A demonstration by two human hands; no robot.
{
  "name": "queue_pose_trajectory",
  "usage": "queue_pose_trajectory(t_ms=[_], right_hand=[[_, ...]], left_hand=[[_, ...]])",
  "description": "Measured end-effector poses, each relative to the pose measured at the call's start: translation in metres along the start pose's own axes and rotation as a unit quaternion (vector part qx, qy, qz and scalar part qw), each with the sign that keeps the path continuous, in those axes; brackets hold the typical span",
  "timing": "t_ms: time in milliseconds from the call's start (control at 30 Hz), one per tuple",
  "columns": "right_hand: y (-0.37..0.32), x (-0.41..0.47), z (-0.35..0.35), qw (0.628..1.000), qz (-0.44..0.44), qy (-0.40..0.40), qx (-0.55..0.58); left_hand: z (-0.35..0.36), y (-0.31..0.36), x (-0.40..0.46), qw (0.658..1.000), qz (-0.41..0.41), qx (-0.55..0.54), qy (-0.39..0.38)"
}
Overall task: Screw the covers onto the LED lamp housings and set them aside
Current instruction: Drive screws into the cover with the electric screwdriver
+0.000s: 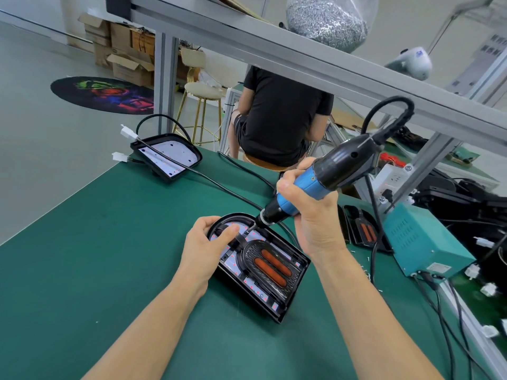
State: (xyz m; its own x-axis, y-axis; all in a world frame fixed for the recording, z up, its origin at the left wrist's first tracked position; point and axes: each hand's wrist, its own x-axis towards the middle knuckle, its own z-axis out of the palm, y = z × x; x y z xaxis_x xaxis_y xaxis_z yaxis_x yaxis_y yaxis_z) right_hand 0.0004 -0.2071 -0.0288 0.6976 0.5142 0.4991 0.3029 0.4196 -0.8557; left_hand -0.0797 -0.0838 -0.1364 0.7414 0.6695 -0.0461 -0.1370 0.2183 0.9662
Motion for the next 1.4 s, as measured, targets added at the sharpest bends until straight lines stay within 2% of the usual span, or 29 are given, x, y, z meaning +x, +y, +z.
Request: queue_pose_trajectory(t_ms=[233,367,467,667,767,867,933,1067,1300,1400], right_hand=[[-0.002,0.001,-0.001,0.996,0.009,-0.084,-0.011],[-0.001,0.001,-0.002,0.998,0.003,-0.056,-0.012],[0.0,-0.002,-0.003,1.0,-0.011,-0.002,-0.008],[-0.016,-0.011,-0.02,0.976,-0.048,0.187,0.096],[-0.029,-0.024,-0.037,0.965,-0.081,0.229,0.096],[-0.042,-0.045,-0.057,0.957,-0.096,0.259,0.091],[-0.046,-0.06,-0.071,0.952,-0.104,0.278,0.078],[-0.048,-0.089,-0.097,0.941,-0.122,0.309,0.06],[-0.052,-0.121,-0.129,0.925,-0.129,0.352,0.059],[-0.057,-0.129,-0.136,0.919,-0.133,0.367,0.056]], left_hand=[[0.0,0.004,0.002,1.0,-0.013,0.013,-0.008],[-0.001,0.004,0.0,1.0,-0.02,0.017,0.0],[-0.002,0.004,0.001,1.0,-0.02,0.022,0.002],[-0.004,0.003,0.001,0.999,-0.016,0.027,-0.013],[-0.004,0.002,0.002,0.999,0.001,0.048,-0.021],[-0.007,0.0,0.002,0.991,0.039,0.124,-0.021],[-0.01,-0.002,0.001,0.979,0.048,0.2,-0.016],[-0.004,0.003,-0.005,0.914,0.069,0.399,0.022],[0.001,0.014,-0.007,0.868,0.05,0.494,0.02],[0.011,0.024,-0.012,0.84,0.121,0.527,0.038]])
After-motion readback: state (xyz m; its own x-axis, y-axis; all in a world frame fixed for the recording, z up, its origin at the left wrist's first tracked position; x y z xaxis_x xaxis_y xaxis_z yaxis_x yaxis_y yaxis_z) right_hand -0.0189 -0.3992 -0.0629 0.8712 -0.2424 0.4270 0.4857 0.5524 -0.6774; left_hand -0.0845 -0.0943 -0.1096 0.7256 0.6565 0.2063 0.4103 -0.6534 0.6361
